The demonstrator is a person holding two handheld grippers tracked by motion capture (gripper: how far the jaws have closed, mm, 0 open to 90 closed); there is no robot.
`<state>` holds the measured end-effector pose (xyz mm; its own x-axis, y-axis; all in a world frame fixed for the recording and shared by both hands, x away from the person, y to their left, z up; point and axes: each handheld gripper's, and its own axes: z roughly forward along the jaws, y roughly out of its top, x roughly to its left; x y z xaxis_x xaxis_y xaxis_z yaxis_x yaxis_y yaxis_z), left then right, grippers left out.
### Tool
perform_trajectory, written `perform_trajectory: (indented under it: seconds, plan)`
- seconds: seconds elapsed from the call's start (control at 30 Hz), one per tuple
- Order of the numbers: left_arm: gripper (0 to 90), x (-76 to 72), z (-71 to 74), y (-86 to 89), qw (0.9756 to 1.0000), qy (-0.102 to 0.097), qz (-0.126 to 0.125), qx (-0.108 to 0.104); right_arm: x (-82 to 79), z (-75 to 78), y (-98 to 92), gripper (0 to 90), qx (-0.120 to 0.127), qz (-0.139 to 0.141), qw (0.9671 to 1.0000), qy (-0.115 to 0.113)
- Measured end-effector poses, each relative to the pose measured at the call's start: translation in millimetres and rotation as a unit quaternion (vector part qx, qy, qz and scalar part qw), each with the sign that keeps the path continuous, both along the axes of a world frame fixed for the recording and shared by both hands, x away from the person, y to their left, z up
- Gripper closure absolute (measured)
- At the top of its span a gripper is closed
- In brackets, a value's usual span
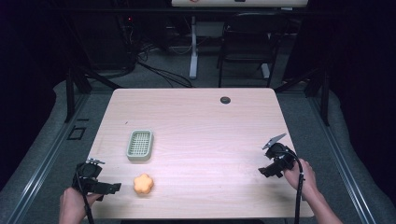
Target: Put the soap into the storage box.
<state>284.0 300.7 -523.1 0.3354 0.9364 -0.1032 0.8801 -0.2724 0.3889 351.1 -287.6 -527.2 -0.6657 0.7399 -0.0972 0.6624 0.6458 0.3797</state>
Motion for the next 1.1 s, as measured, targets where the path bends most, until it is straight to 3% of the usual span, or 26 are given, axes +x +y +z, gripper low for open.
perform_trajectory:
  seconds: [0.6, 1.1]
  plan:
    - [0.0, -1.2, 8.2, -6.3, 0.9999, 0.002, -0.013, -0.001, -0.7, -0.5, 0.0, 15.2, 0.001, -0.001, 1.0000, 0.003]
    - [0.0, -1.6, 15.0, -23.2, 0.9991, 0.013, -0.041, -0.005, -0.9, -1.0, -0.5, 15.2, 0.005, -0.004, 1.0000, 0.001]
